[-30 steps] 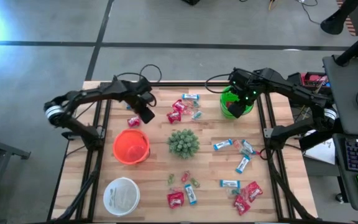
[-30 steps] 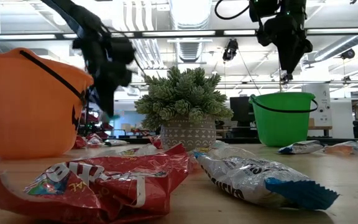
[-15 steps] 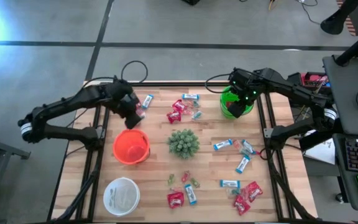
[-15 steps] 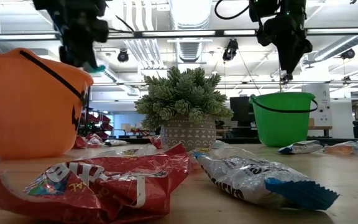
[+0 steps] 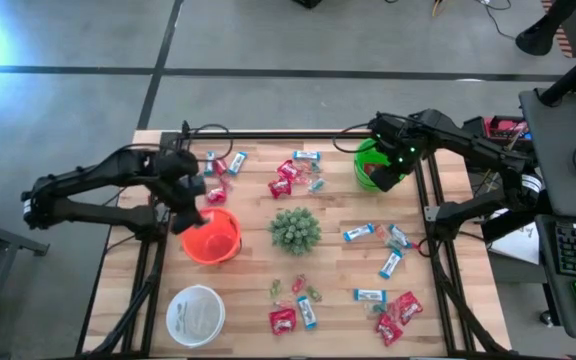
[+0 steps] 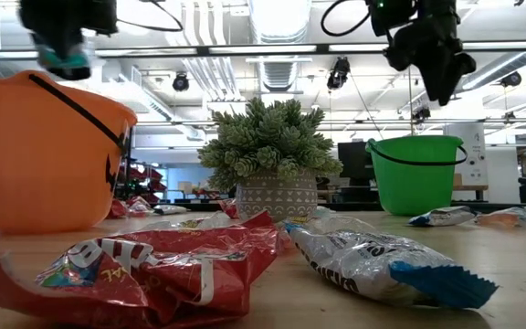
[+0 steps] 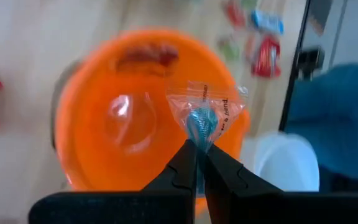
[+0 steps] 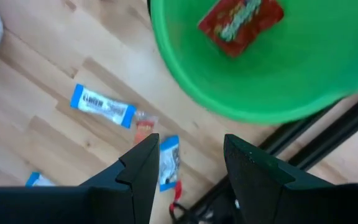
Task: Sort candy
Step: Put the blue gummy into the orange bucket
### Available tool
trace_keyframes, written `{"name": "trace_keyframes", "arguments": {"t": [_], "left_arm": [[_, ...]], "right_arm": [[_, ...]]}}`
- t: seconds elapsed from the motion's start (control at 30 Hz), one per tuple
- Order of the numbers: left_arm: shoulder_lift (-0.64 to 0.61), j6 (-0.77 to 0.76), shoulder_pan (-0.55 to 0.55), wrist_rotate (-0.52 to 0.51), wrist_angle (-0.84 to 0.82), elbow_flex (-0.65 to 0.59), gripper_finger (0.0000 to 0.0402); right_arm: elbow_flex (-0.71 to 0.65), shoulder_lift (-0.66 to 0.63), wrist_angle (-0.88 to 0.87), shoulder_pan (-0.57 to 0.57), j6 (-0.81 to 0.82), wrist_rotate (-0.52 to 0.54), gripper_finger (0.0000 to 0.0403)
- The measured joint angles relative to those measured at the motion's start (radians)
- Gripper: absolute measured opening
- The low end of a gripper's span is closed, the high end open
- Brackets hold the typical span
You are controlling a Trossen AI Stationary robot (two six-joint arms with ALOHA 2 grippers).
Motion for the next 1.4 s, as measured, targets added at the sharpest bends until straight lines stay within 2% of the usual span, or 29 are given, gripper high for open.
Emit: {"name": "trace_keyframes", "arguments": {"t": [0.27,0.53,0.73,0.87,1.1,1.3,1.4], "left_arm": [[-0.029,0.02,-0.056,0.008,-0.014,0.0,0.0021],[-0.016,0.02,-0.055,0.011,0.012,0.0,0.009],[-0.015,0.002,-0.055,0.01,0.022,0.0,0.0133],[-0.015,-0.007,-0.055,-0.009,0.063,0.0,0.0138],[-0.015,0.002,-0.055,-0.095,0.182,0.0,0.0139],[-0.015,0.004,-0.055,-0.14,0.194,0.0,0.0139],[-0.015,0.004,-0.055,-0.173,0.194,0.0,0.0139]], "right_arm": [[0.077,0.0,-0.009,0.003,0.07,0.0,0.0171],[0.228,0.0,-0.009,0.005,0.078,0.0,0.0171],[0.252,0.001,0.023,0.005,0.077,0.0,0.0171],[0.252,0.019,0.132,0.005,0.077,-0.013,0.0171],[0.252,0.107,0.402,0.018,0.071,-0.148,0.0171],[0.252,0.202,0.522,0.018,0.041,-0.159,0.0171],[0.252,0.252,0.559,0.019,0.011,-0.214,0.0171]]}}
